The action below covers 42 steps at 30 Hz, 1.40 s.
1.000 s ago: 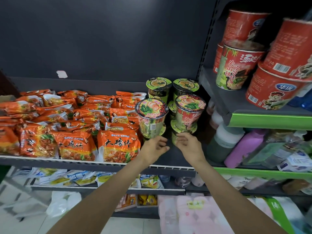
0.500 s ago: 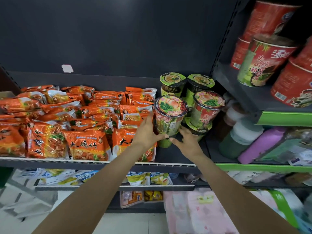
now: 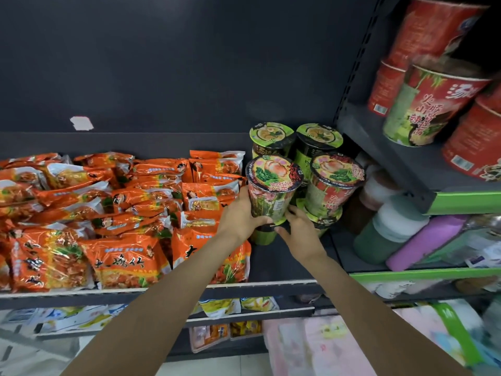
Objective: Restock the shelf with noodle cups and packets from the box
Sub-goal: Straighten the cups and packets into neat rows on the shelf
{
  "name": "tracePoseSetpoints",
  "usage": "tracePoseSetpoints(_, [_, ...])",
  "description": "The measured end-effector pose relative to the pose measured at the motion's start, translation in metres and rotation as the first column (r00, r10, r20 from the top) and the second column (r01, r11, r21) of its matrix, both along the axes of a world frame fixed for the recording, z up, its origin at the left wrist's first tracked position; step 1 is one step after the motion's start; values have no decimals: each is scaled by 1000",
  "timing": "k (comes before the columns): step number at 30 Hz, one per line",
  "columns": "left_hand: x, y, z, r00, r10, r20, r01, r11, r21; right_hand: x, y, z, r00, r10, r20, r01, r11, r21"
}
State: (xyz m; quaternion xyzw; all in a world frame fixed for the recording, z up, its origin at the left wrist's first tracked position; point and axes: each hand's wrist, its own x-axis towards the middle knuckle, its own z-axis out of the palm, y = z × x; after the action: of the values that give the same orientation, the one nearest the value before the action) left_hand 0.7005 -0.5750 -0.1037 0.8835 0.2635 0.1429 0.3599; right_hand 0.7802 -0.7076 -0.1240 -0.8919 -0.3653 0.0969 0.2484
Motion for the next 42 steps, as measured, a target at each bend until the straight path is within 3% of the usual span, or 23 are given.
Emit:
tracePoseSetpoints(9, [3,6,4,999,3,36,1,996,-89,4,0,-2,997,-58,58,56,998,39])
tracePoseSetpoints(12, [0,6,6,999,16,44,-12,996,-92,-1,-6,-3,974,-109,199,117,993,-29])
tracePoseSetpoints(15, [-1,5,8,999,20,43,-16,996,-93,1,-13,0,950,-56,307,77,995,-59])
tracePoseSetpoints(19, [0,6,11,999,10,33,-6,992,-125,8,-12,6,958,26,287,20,988,-156])
tracePoseSetpoints(26, [3,5,10,999,-15,53,23,988,-155,-10,0,2,932,-58,358,91,993,-75])
tracePoseSetpoints(32, [2,8,7,998,-44,50,53,982,-181,4,-8,8,950,-12,312,59,988,-144])
tracePoseSetpoints(38, [1,12,3,996,-84,14,85,977,-195,-9,-4,5,909,-67,412,137,980,-142])
tracePoseSetpoints(42, [2,9,5,998,-68,9,69,987,-145,-3,-7,12,937,-11,348,69,986,-154])
